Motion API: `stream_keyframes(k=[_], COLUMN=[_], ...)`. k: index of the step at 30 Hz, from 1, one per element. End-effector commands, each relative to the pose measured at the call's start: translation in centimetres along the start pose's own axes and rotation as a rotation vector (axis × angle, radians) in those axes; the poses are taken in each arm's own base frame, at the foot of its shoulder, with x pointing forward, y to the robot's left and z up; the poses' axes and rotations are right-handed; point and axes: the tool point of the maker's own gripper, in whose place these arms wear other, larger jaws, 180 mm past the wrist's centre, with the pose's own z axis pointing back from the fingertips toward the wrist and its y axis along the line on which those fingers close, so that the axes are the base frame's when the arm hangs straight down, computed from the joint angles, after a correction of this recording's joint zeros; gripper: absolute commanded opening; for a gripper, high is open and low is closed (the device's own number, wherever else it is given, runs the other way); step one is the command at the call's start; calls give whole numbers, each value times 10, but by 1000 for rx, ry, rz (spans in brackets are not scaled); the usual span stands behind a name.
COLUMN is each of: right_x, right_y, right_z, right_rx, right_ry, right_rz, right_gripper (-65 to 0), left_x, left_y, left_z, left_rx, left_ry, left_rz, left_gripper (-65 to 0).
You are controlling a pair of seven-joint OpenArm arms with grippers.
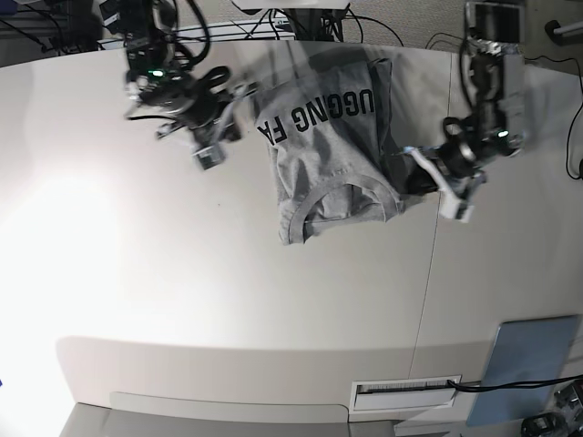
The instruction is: Fold the T-shirt properly
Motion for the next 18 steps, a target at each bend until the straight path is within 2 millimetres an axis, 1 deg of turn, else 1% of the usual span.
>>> stream_keyframes(k=[1,3,5,7,9,13,15,18], right_x=[10,8,0,-13,-30,-70,-99,-138], right_y=[-10,-31,-49,-61,-67,-67,-64,-51], right_z=[13,34,56,78,99,135,149,168], right_rx=[-33,-107,-178,-241,-289,-343,-354,-343], right_ry=[-48,-60,-50,-17,37,177,268,394], right_rz=[-11,-35,-56,-70,-80,-94,-115,-141], right_gripper=[-650,-650,-650,-650,-650,-650,-650,-650], left_x=[14,9,1,-15,-36,-91,-122,-162], left_y=[8,17,24,27,28,27,22,9], left_z=[14,37,62,85,106,139,154,176], left_rx=[20,55,82,99,114,143,151,156], left_ry=[-46,-61,-76,-68,-36,81,154,227], left_rz=[-10,13,41,57,68,126,153,213], left_gripper=[-650,-650,-650,-650,-650,-650,-650,-650])
